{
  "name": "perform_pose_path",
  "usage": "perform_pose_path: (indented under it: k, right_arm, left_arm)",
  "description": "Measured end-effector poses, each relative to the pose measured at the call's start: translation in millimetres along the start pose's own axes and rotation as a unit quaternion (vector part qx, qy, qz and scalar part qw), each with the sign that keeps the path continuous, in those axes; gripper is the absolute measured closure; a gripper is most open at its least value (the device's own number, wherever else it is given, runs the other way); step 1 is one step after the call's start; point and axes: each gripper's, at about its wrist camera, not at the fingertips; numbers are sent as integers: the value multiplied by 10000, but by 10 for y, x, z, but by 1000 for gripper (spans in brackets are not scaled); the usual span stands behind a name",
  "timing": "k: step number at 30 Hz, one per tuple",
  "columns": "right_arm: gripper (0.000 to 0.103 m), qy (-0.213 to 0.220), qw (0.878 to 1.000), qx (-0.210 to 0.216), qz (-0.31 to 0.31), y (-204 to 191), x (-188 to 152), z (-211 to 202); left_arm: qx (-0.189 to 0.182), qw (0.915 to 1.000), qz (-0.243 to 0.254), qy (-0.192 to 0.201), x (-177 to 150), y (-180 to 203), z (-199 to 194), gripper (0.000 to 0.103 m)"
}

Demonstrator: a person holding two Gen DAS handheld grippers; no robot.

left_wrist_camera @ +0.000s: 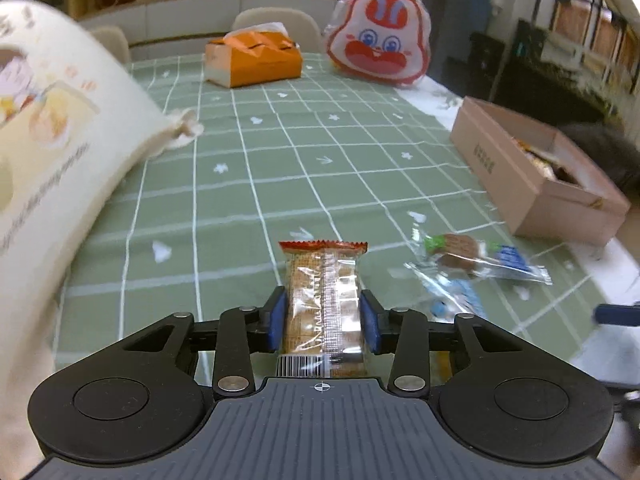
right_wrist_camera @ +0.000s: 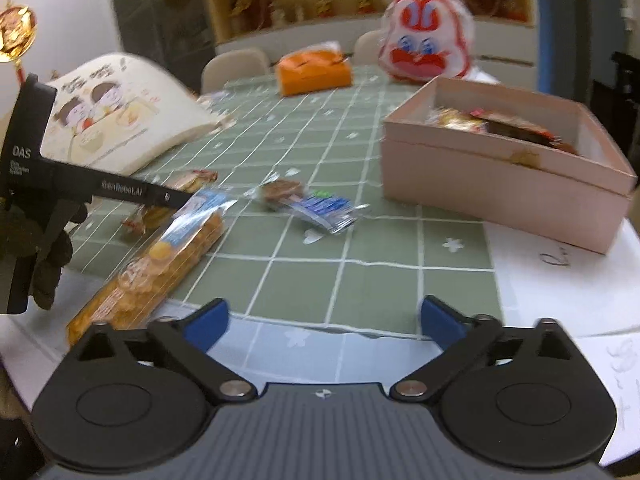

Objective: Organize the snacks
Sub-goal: 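Lift the orange-wrapped biscuit stick with the left gripper while the right reaches a blueberry lollipop packet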

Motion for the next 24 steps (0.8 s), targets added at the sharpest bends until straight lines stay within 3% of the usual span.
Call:
perform_pose_path:
  k: [3,6,10,13,14,16,17,21,24]
  right_arm:
    - [0,-147,9972,-313,-668,-181,25,30]
    - [8,-270,9956,29,-902,-237,138,50]
    - [8,374,9926,-218,-1131,-374,410,60]
    - [12,451,9913,-266,-1211,-438,639,239]
    - [15,389,9926,-194,-1138,-436,715,323]
    - [33,198,9963,59,-839,-403,845,485]
    - [37,68,9976,177,-672,-386,895,561]
    - [39,-273,9993,13,-241,-351,935,757]
    - [39,-630,9969,465,119,-266,830,707]
  left_arm:
    - [57,9997,36,226,-159,64,-89,61]
    - [186,9986,145,476,-281,127,-123,61]
    - [114,9986,101,501,-278,107,-144,61]
    - [95,9984,97,552,-293,99,-151,61]
    - [84,9983,82,574,-302,96,-159,61]
    - [36,9980,20,635,-317,73,-171,61]
    - [7,9978,-17,665,-323,61,-177,61]
    - [-143,9968,-206,760,-338,0,-210,61]
    - [-228,9960,-305,804,-339,-29,-220,60]
Point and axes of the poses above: each gripper's, at about its wrist camera, not at the fingertips, and z roughly the way its jaws point, y to its right, x to its top, and after that the axes turned 14 degrees about -x, right-handed
